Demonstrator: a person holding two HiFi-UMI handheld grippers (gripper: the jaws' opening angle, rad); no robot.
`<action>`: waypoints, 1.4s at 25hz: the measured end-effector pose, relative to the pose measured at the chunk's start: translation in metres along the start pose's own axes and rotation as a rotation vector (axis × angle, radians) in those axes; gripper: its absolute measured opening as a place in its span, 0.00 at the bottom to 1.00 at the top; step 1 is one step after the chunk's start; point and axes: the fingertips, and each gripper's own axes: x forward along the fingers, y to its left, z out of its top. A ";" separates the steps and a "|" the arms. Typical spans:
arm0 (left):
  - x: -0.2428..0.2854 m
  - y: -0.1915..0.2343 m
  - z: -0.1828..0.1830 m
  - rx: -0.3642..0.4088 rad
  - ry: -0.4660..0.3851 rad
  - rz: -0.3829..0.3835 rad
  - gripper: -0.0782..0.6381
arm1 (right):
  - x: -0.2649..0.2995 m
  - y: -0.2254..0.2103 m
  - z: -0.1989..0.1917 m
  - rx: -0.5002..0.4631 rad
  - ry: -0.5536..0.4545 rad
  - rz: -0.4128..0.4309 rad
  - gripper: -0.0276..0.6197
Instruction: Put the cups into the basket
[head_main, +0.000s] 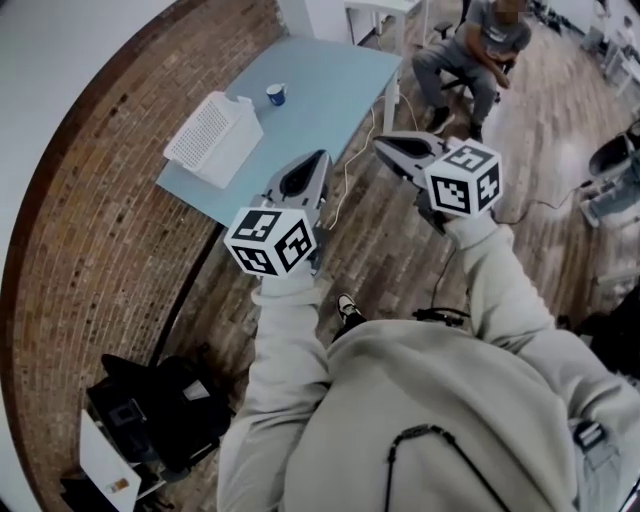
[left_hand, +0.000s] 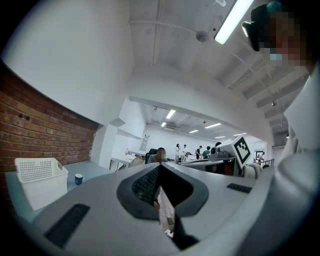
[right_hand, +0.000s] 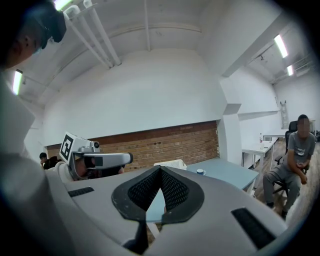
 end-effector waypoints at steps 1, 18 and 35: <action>0.003 0.013 0.004 -0.002 0.002 -0.001 0.10 | 0.013 -0.002 0.005 -0.002 -0.001 0.001 0.06; 0.062 0.181 0.008 -0.042 0.061 -0.051 0.10 | 0.164 -0.069 0.015 0.032 0.048 -0.058 0.06; 0.142 0.278 0.003 -0.024 0.096 -0.049 0.10 | 0.260 -0.162 0.031 0.029 0.044 -0.020 0.06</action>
